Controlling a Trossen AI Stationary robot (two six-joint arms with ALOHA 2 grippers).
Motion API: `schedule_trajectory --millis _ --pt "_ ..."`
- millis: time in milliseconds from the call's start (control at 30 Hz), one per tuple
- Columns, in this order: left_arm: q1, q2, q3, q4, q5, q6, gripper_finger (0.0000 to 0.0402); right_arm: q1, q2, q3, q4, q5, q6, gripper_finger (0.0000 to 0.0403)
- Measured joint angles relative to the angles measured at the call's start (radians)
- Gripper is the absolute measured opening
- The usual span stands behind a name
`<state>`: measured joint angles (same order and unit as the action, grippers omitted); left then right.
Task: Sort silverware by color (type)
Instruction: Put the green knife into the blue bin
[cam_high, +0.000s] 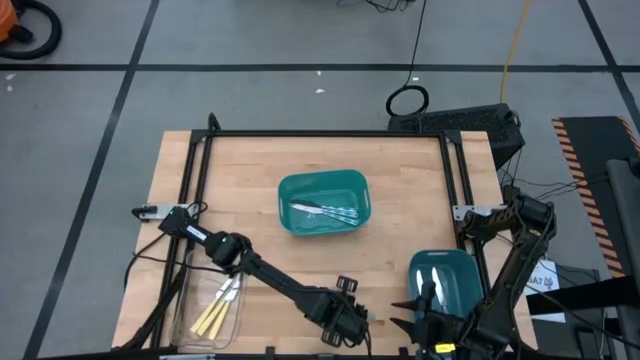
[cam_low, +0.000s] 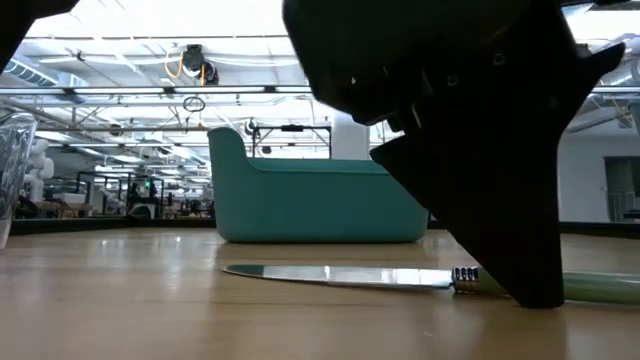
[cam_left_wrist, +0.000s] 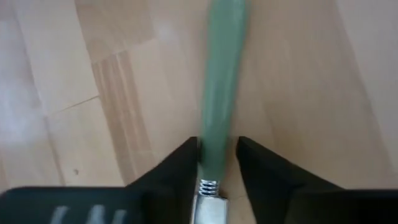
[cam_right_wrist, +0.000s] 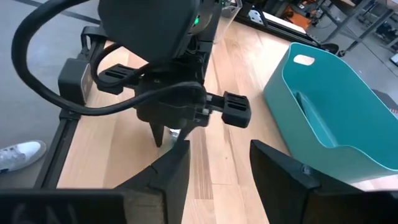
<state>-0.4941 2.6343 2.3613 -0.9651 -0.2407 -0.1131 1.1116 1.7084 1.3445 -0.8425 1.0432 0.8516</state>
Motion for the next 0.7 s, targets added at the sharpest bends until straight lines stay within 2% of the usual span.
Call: schedule_trajectory --millis 133,267,700 --pt "0.006 0.002 -0.001 0.004 0.01 -0.001 0.0067 -0.004 0.0 0.0 0.0 0.0 0.011 0.016" --pt "0.009 -0.003 -0.002 0.023 -0.035 0.007 0.0035 -0.004 0.0 0.0 -0.001 0.0 0.02 0.016" --pt "0.003 -0.016 -0.007 0.021 -0.088 0.003 0.0024 -0.004 0.0 0.0 -0.024 -0.005 0.109 0.016"
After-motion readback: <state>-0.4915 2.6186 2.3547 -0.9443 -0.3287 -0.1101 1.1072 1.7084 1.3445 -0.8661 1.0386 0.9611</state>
